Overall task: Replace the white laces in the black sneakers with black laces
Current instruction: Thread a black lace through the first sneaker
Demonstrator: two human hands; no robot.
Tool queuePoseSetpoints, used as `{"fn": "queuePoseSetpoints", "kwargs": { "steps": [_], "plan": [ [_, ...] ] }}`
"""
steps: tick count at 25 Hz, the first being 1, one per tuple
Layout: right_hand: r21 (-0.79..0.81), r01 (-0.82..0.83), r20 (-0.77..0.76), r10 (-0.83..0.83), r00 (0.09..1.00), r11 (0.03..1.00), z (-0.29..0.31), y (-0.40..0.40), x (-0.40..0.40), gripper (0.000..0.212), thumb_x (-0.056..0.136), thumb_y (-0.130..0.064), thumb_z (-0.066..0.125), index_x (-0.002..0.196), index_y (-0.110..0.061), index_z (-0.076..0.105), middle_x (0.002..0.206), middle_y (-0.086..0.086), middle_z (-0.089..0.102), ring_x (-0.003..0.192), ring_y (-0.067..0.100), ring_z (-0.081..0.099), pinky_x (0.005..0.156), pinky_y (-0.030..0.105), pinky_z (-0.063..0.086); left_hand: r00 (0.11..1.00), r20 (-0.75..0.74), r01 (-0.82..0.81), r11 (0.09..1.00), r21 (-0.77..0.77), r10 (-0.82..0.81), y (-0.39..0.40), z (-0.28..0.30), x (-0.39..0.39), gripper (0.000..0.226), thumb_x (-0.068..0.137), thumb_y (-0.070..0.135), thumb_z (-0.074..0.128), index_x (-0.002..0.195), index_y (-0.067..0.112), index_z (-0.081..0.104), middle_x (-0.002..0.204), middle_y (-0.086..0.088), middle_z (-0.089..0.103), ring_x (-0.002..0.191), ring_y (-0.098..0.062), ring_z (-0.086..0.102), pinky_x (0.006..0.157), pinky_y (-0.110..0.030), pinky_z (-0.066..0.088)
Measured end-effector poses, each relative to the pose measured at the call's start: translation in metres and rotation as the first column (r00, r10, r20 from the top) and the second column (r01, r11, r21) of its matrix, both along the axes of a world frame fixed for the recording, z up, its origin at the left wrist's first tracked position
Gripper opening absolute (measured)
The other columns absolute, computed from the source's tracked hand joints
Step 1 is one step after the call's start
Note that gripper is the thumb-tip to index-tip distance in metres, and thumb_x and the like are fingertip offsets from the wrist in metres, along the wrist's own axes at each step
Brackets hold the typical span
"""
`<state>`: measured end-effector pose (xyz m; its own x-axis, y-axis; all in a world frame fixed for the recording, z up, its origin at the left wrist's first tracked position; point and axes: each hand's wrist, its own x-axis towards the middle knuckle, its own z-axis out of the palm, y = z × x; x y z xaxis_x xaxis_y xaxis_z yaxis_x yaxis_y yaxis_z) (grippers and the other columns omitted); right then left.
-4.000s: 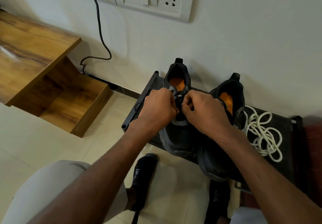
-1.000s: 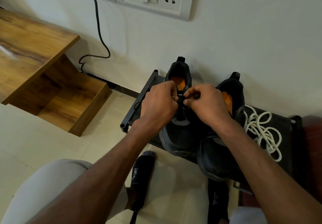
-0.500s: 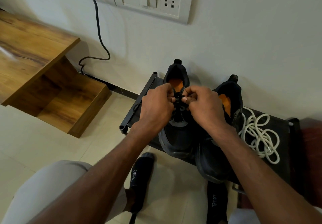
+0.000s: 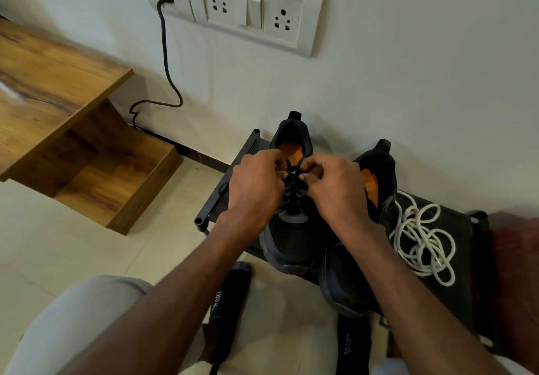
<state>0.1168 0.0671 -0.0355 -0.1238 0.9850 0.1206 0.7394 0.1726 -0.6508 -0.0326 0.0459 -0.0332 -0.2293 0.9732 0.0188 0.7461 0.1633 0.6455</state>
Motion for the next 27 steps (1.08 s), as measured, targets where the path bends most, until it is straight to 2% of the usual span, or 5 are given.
{"fn": "queuePoseSetpoints", "kwargs": {
  "steps": [8, 13, 17, 22, 27],
  "plan": [
    [-0.013, -0.058, 0.081, 0.059, 0.995, 0.998, 0.011, 0.002, 0.005, 0.006, 0.092, -0.024, 0.075, 0.096, -0.028, 0.073, 0.082, -0.011, 0.071, 0.072, 0.009, 0.069, 0.067, 0.037, 0.061, 0.999, 0.024, 0.045, 0.999, 0.004, -0.045, 0.006, 0.014, 0.005, 0.01, 0.093, 0.016, 0.064, 0.087, 0.021, 0.071, 0.079, 0.005, 0.067, 0.068, -0.011, 0.063, 0.062, -0.029, 0.054],
    [-0.084, -0.039, 0.045, 0.043, 0.998, 0.996, 0.02, 0.012, 0.006, 0.002, 0.1, -0.033, 0.066, 0.099, -0.031, 0.065, 0.084, -0.012, 0.069, 0.069, 0.002, 0.069, 0.058, 0.021, 0.05, 0.99, 0.14, 0.02, 1.0, 0.008, -0.021, 0.012, 0.016, -0.006, 0.007, 0.096, 0.022, 0.07, 0.089, 0.024, 0.072, 0.082, 0.01, 0.068, 0.068, -0.003, 0.063, 0.054, -0.01, 0.038],
    [-0.165, -0.051, 0.035, 0.058, 0.998, 0.985, 0.016, 0.013, 0.01, 0.011, 0.092, -0.025, 0.079, 0.098, -0.03, 0.071, 0.084, -0.011, 0.071, 0.075, 0.005, 0.07, 0.07, 0.029, 0.059, 0.995, 0.09, 0.042, 0.999, -0.023, -0.04, 0.007, 0.009, -0.012, 0.004, 0.093, 0.023, 0.076, 0.095, 0.024, 0.072, 0.087, 0.01, 0.067, 0.075, -0.004, 0.061, 0.06, -0.013, 0.039],
    [-0.12, -0.038, 0.061, 0.046, 0.997, 0.992, 0.016, 0.008, 0.009, 0.012, 0.089, -0.026, 0.082, 0.096, -0.029, 0.073, 0.082, -0.014, 0.069, 0.075, -0.001, 0.065, 0.061, 0.017, 0.048, 0.997, 0.066, 0.046, 0.999, -0.007, -0.045, 0.005, 0.004, -0.004, 0.005, 0.094, 0.025, 0.075, 0.094, 0.022, 0.071, 0.089, 0.007, 0.069, 0.08, -0.009, 0.065, 0.07, -0.028, 0.057],
    [-0.112, -0.049, 0.089, 0.059, 0.994, 0.993, 0.013, 0.008, 0.006, 0.008, 0.093, -0.03, 0.078, 0.097, -0.029, 0.071, 0.085, -0.011, 0.07, 0.079, 0.009, 0.068, 0.069, 0.03, 0.058, 0.998, 0.056, 0.025, 0.999, 0.038, -0.027, 0.006, 0.008, -0.003, 0.009, 0.099, 0.021, 0.065, 0.09, 0.022, 0.066, 0.087, 0.008, 0.066, 0.081, -0.01, 0.062, 0.068, -0.03, 0.051]
  ]
}}
